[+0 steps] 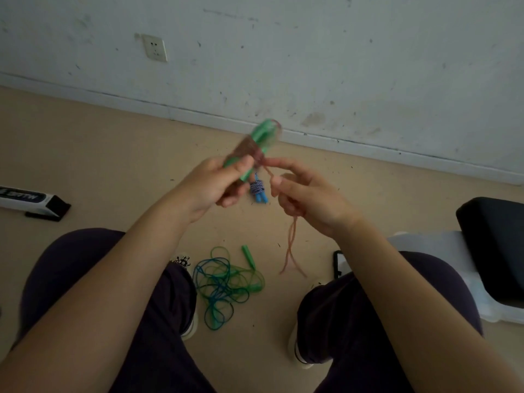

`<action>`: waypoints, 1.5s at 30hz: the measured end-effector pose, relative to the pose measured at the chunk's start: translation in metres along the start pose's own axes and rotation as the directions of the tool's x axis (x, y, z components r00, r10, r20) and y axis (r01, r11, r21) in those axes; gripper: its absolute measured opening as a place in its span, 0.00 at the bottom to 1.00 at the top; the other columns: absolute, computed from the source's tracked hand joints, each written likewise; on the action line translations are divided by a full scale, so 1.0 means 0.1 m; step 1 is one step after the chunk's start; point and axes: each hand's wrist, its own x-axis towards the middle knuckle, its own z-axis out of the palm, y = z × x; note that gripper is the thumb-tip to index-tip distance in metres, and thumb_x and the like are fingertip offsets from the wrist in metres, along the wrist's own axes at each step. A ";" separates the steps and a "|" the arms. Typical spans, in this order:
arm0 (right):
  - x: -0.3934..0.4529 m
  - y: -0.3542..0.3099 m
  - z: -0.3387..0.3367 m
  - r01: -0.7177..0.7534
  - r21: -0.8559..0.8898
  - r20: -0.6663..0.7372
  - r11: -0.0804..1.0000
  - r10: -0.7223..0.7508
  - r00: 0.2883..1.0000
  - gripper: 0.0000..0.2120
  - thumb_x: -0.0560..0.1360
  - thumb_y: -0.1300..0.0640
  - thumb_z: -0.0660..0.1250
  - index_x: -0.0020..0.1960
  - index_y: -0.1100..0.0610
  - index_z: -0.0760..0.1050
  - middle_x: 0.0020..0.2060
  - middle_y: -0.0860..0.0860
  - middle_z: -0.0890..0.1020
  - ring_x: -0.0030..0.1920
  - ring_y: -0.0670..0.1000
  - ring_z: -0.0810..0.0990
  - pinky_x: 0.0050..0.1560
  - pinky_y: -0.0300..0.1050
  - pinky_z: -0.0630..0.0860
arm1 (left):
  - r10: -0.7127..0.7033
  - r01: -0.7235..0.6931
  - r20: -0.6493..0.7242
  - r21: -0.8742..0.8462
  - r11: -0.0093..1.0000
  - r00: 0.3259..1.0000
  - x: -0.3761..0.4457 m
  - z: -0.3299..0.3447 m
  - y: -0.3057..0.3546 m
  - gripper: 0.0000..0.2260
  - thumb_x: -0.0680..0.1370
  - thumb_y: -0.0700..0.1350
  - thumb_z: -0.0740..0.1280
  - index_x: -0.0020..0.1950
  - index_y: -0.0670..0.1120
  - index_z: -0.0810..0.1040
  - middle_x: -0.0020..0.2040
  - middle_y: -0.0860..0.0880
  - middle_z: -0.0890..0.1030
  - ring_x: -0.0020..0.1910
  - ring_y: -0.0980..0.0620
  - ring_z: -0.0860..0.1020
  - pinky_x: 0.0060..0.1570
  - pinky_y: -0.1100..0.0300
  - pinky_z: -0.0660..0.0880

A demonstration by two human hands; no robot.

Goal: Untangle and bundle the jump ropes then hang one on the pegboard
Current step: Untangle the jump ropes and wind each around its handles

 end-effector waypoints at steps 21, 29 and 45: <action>0.03 -0.06 -0.01 0.098 -0.710 -0.099 0.698 -0.236 0.967 0.04 0.75 0.58 0.71 0.43 0.55 0.83 0.39 0.48 0.81 0.39 0.42 0.77 0.45 0.38 0.74 | -0.376 0.118 0.401 0.537 0.835 0.835 -0.02 0.06 0.01 0.16 0.79 0.58 0.67 0.39 0.49 0.79 0.28 0.52 0.75 0.24 0.55 0.69 0.27 0.66 0.68; -0.03 -0.09 -0.05 -0.020 -0.485 -0.044 0.874 -0.002 0.999 0.10 0.74 0.55 0.73 0.45 0.56 0.72 0.33 0.54 0.75 0.32 0.50 0.74 0.31 0.42 0.71 | -0.311 0.068 0.531 0.427 0.901 0.788 -0.07 0.02 -0.02 0.16 0.73 0.60 0.69 0.42 0.47 0.80 0.29 0.48 0.77 0.26 0.51 0.72 0.29 0.63 0.70; 0.02 0.00 0.05 -0.107 -0.554 -0.210 0.825 -0.014 0.978 0.09 0.81 0.53 0.64 0.50 0.57 0.80 0.21 0.38 0.71 0.23 0.39 0.67 0.26 0.29 0.63 | -0.031 0.058 -0.132 0.203 0.978 0.991 0.07 -0.09 -0.14 0.17 0.78 0.58 0.66 0.42 0.44 0.78 0.26 0.50 0.78 0.22 0.54 0.72 0.21 0.64 0.65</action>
